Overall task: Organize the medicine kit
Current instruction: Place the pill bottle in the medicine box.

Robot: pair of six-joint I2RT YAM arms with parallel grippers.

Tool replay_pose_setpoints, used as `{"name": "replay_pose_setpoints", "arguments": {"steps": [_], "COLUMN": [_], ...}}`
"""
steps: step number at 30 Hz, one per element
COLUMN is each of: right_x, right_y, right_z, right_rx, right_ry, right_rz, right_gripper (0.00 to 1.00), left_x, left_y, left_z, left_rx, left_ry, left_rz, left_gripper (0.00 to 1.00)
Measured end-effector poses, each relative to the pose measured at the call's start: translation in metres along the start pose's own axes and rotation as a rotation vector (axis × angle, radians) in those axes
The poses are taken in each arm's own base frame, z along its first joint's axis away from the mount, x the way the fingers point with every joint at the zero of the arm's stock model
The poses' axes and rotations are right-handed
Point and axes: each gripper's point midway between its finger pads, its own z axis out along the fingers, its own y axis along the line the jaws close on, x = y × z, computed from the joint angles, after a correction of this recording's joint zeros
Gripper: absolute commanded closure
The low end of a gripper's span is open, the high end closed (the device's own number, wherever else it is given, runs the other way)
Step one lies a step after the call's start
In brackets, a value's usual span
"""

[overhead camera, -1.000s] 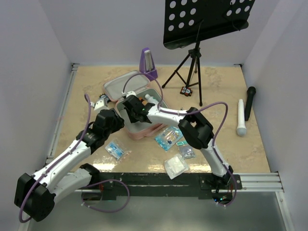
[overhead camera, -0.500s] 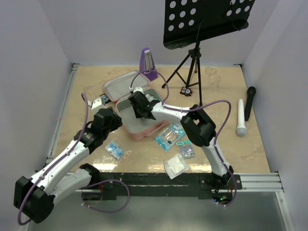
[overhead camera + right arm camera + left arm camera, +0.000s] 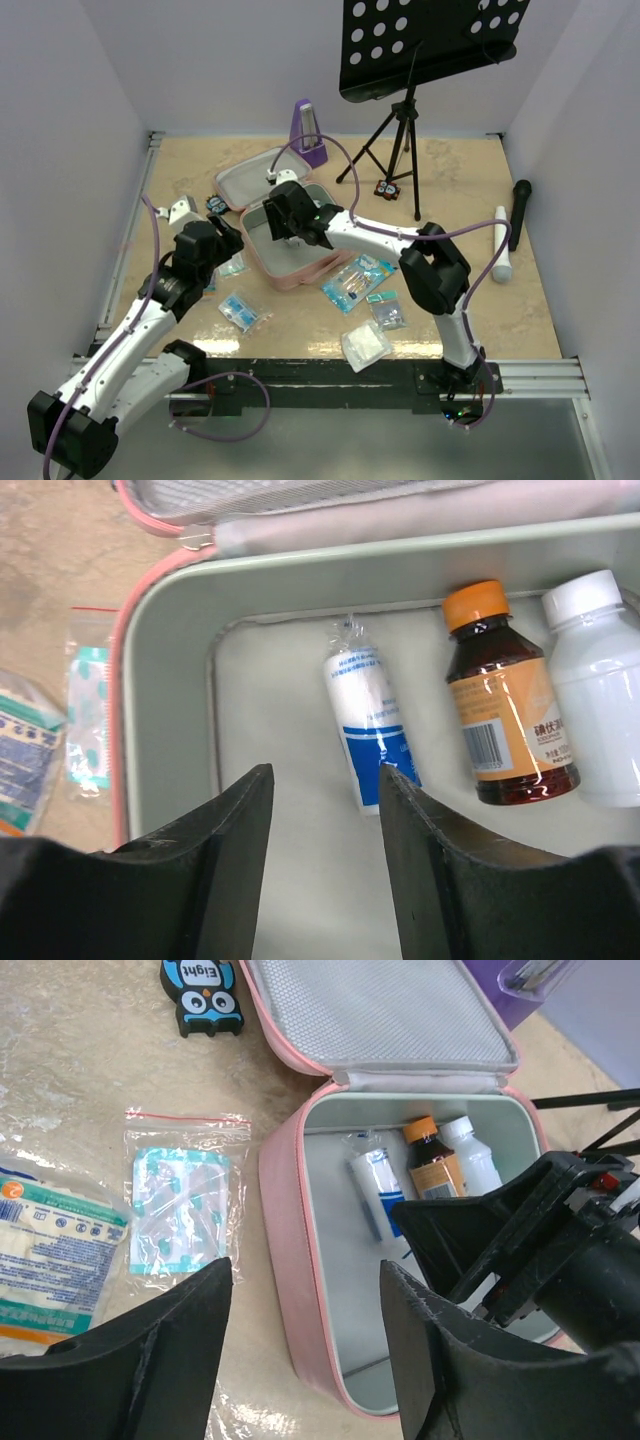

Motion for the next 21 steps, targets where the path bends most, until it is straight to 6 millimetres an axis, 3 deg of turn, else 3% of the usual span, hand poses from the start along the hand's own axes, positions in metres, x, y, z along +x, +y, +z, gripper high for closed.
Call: {"name": "replay_pose_setpoints", "arguments": {"steps": [8,13,17,21], "right_x": [0.001,0.005,0.006,0.020], "right_y": [0.027,0.038,0.033,0.011], "right_z": [-0.010,-0.013,0.000,0.020], "right_rx": [-0.059,-0.073,-0.046,0.008], "right_ry": [-0.009,-0.007,-0.002,0.036], "right_rz": [-0.046,-0.062,-0.059,-0.051], "right_gripper": [0.46,0.65,0.72,0.73], "left_x": [-0.009,-0.006,-0.005,-0.005], "left_y": [-0.001,0.002,0.003,0.003], "left_z": [-0.005,-0.007,-0.008,-0.008], "left_rx": [0.003,-0.007,-0.009,-0.007], "left_ry": [-0.012,-0.001,0.002,0.003], "left_rz": [-0.010,-0.004,-0.003,-0.004], "left_gripper": [0.31,0.31,0.31,0.31]}}
